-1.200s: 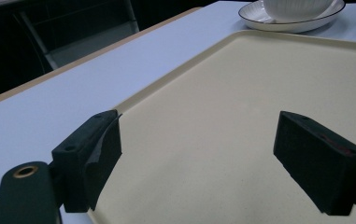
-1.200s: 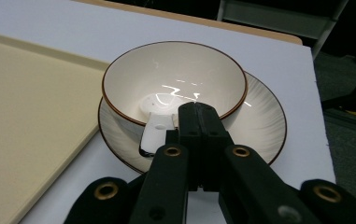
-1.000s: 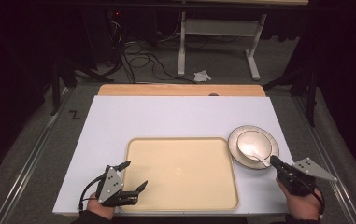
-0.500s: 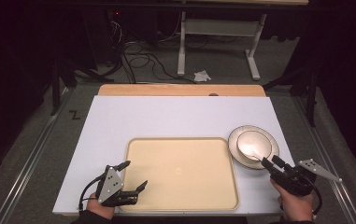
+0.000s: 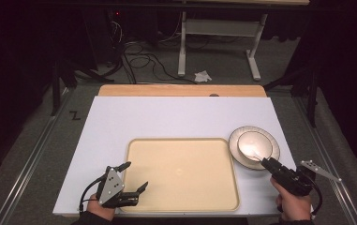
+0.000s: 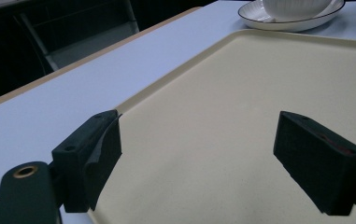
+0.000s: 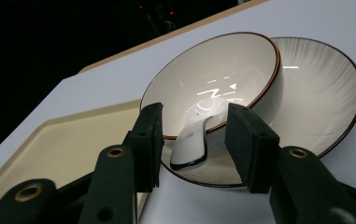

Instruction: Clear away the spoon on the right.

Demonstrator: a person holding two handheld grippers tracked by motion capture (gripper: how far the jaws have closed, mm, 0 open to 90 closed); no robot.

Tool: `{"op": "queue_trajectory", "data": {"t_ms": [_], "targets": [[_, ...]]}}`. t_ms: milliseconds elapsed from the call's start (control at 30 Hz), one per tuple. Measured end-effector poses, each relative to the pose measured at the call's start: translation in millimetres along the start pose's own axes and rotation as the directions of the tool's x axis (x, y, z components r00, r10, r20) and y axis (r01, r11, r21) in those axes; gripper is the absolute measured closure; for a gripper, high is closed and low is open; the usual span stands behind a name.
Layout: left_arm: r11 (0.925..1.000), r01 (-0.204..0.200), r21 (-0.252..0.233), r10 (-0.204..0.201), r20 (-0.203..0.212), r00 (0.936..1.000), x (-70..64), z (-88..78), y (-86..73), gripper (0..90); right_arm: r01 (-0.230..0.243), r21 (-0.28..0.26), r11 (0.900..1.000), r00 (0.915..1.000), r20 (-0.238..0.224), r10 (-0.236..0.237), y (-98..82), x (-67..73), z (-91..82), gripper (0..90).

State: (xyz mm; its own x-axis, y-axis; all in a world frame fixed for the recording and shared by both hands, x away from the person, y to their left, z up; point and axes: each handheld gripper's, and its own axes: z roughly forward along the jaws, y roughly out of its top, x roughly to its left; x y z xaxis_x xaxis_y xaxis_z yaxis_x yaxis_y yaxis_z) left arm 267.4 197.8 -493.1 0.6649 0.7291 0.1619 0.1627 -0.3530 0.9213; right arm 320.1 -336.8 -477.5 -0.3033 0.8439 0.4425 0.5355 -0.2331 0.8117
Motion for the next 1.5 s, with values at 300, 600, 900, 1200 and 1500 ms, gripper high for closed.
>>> {"op": "queue_trajectory", "data": {"t_ms": [300,600,900,1200,1500], "targets": [[1.0000,-0.001,-0.003,0.001,-0.001,1.0000,0.1,-0.4,0.2,15.9,0.011,0.027,1.000,0.9999,0.007,-0.011,0.1,0.7,2.7,77.4],[1.0000,0.000,-0.004,0.000,-0.002,1.0000,0.0,-0.6,0.3,15.9,0.046,0.036,0.998,0.9987,0.021,-0.047,0.8,3.6,3.3,80.1],[1.0000,0.002,-0.006,-0.002,-0.002,1.0000,-0.1,-0.8,0.4,15.9,0.070,0.039,0.997,0.9972,0.022,-0.071,1.2,4.6,3.6,85.9],[1.0000,-0.001,-0.005,0.001,-0.002,1.0000,-0.2,-0.6,0.3,15.9,0.089,0.030,0.996,0.9958,0.018,-0.089,2.4,5.2,2.1,86.3],[1.0000,-0.001,-0.001,0.001,-0.001,1.0000,-0.1,-0.1,0.1,15.9,0.121,0.004,0.993,0.9924,0.021,-0.121,3.9,7.4,-0.3,86.4]]}}
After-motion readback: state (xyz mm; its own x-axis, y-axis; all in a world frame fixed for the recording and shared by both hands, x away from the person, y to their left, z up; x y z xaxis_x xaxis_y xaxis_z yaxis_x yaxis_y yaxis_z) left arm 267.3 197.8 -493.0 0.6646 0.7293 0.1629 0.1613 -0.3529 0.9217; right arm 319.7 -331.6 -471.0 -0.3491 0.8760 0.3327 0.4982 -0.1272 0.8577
